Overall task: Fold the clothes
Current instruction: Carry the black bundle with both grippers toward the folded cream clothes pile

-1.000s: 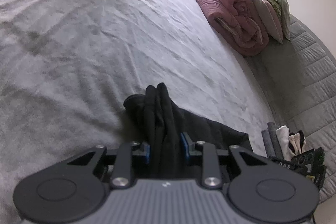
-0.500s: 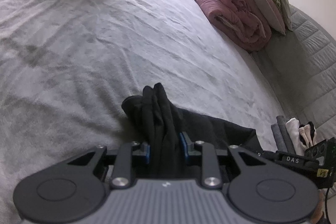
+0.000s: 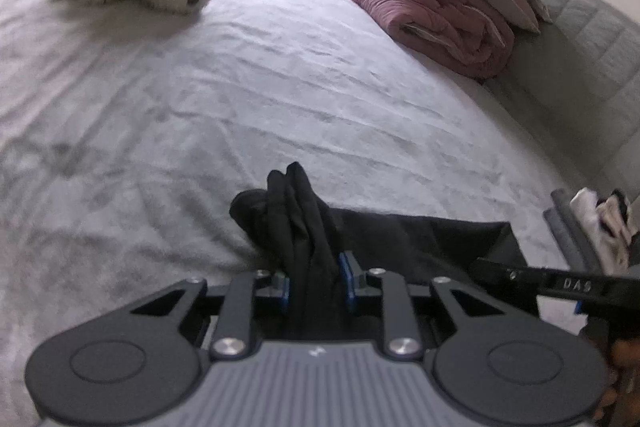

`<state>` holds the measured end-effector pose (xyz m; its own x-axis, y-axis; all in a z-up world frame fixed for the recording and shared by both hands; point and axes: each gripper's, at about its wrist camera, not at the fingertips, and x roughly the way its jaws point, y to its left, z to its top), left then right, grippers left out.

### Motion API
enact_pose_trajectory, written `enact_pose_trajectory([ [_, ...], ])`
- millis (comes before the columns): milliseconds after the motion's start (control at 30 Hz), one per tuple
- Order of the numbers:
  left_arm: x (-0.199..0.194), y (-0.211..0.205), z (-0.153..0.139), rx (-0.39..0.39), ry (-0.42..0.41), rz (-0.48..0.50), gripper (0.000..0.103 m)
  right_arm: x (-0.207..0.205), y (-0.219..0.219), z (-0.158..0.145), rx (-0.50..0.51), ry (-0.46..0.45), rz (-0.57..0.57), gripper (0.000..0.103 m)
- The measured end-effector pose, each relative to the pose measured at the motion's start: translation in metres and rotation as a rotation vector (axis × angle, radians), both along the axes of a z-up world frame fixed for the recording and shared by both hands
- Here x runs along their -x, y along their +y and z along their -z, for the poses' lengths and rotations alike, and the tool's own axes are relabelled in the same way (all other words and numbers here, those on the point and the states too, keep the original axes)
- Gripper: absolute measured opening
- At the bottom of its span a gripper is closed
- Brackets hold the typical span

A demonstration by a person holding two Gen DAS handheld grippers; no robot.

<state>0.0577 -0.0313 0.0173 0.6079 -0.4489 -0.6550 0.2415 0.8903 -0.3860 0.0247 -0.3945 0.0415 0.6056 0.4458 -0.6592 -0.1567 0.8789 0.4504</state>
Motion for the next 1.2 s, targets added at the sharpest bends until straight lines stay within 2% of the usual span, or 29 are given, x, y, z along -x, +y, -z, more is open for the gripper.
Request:
enact_pose_trajectory([
  [367, 0.007, -0.007, -0.009, -0.050, -0.047, -0.003, 0.015, 0.004, 0.008, -0.007, 0.072, -0.038, 0.010, 0.017],
  [533, 0.009, -0.010, -0.011, -0.070, -0.059, -0.002, 0.015, 0.008, 0.014, -0.012, 0.125, -0.072, -0.004, 0.017],
  [1200, 0.018, -0.014, -0.021, -0.101, -0.095, -0.010, 0.014, 0.016, 0.026, -0.020, 0.219, -0.153, -0.023, 0.014],
])
